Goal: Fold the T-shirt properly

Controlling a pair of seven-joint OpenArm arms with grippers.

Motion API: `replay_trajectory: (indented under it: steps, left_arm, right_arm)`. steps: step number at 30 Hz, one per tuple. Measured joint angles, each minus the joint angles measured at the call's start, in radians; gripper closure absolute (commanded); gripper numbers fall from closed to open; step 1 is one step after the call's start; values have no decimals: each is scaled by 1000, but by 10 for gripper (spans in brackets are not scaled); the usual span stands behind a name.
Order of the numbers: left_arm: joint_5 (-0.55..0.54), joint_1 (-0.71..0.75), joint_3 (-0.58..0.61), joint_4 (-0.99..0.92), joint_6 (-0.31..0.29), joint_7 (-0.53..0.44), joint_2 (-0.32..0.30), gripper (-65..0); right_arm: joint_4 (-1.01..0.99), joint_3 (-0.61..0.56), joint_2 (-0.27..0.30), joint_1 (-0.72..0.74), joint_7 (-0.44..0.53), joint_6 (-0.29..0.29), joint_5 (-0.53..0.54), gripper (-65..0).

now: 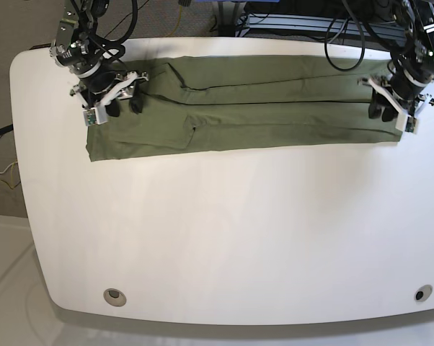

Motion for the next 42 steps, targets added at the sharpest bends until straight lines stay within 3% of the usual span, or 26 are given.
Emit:
replay_trajectory:
  steps: [11, 16, 18, 22, 24, 26, 32, 36, 42]
  left_arm:
    - [-28, 105, -8, 123, -46, 60, 35, -173]
    - [-13, 105, -19, 110, -31, 66, 50, -165]
    - [-10, 92, -32, 97, -24, 37, 45, -146]
    - [11, 73, -50, 78, 1, 12, 28, -29]
    - [3, 69, -47, 71, -1, -5, 27, -12]
    - [1, 66, -41, 60, -13, -3, 28, -22]
    - [8, 40, -33, -83, -33, -27, 21, -215]
    - [10, 21, -34, -165, -42, -72, 13, -250]
    - [21, -4, -8, -190, -35, -106, 21, -252]
  right_arm:
    - [32, -22, -11, 15, -35, 28, 59, -300]
    - [46, -17, -10, 42, -32, 39, 95, -313]
    - [23, -13, -10, 70, -29, 43, 101, -313]
    - [-44, -9, -8, 130, -33, 37, 94, -314]
    - [-74, -8, 0, 143, -24, 35, 82, -314]
    - [-98, -7, 2, 148, -24, 35, 77, -312]
    - [-167, -19, -11, 140, -12, 35, 0, -313]
    - [-174, -22, -16, 137, 0, 35, -5, -315]
    - [-192, -17, -15, 166, 0, 33, -7, -315]
